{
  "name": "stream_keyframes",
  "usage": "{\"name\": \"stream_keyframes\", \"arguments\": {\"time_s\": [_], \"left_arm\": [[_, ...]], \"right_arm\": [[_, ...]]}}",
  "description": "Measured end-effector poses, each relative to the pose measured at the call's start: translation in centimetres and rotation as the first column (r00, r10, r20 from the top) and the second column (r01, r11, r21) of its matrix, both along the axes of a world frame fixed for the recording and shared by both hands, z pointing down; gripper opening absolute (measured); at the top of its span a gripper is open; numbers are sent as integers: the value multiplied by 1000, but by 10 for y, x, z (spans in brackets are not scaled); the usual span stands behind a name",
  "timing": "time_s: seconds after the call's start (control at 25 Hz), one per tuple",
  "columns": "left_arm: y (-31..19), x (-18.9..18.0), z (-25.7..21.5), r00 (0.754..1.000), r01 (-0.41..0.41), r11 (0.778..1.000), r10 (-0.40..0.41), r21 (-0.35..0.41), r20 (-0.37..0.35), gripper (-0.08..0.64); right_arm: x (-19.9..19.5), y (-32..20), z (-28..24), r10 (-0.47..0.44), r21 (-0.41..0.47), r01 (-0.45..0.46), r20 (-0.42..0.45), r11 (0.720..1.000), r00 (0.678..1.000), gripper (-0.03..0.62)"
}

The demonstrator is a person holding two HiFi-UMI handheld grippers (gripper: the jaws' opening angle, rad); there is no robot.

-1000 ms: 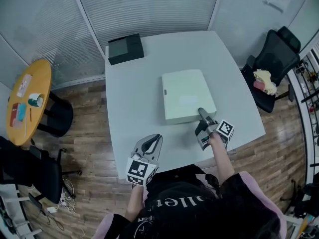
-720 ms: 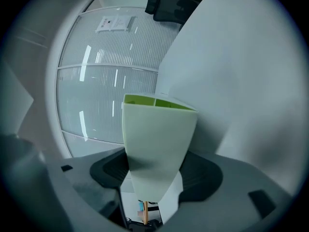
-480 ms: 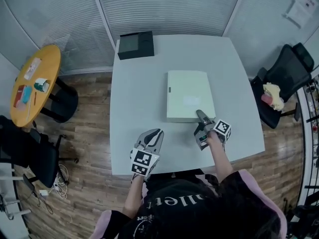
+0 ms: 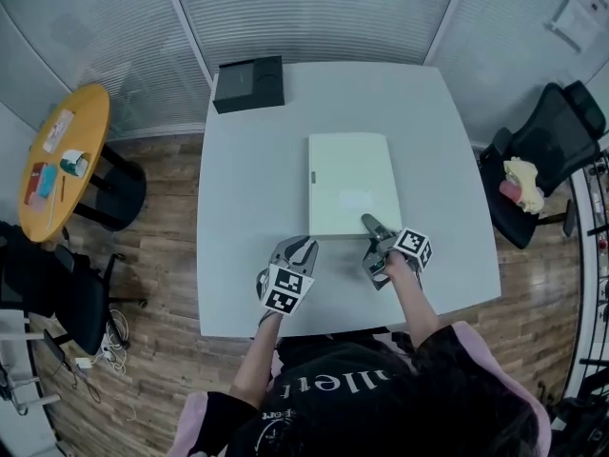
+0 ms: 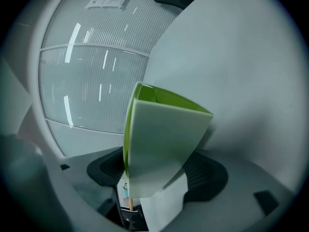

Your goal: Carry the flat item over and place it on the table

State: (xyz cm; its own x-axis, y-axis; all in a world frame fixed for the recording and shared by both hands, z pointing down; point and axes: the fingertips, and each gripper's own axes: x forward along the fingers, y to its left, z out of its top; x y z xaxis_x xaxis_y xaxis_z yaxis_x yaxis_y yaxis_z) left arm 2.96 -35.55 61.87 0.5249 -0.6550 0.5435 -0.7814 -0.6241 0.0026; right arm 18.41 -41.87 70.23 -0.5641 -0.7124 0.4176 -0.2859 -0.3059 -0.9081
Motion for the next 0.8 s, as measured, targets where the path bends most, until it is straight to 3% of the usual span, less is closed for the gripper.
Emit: {"name": "stream_keyframes", "arguments": {"time_s": [0.12, 0.36, 0.48, 0.8], "left_arm": [[-8, 15, 15, 1000, -19, 999, 20, -40, 18, 174], [-19, 43, 44, 995, -63, 994, 69, -90, 69, 175], [-21, 43, 58, 993, -40, 992, 53, -116, 104, 175], [-32, 43, 61, 997, 6, 995, 1, -100, 73, 143]], "right_arm": [[0, 3, 8, -26, -24, 26, -19, 999, 999, 351], [-1, 7, 17, -75, -64, 72, -47, 995, 996, 367], [-2, 8, 17, -110, -71, 106, -62, 992, 992, 368], [0, 23, 14, -187, -77, 179, -112, 981, 976, 370]]}}
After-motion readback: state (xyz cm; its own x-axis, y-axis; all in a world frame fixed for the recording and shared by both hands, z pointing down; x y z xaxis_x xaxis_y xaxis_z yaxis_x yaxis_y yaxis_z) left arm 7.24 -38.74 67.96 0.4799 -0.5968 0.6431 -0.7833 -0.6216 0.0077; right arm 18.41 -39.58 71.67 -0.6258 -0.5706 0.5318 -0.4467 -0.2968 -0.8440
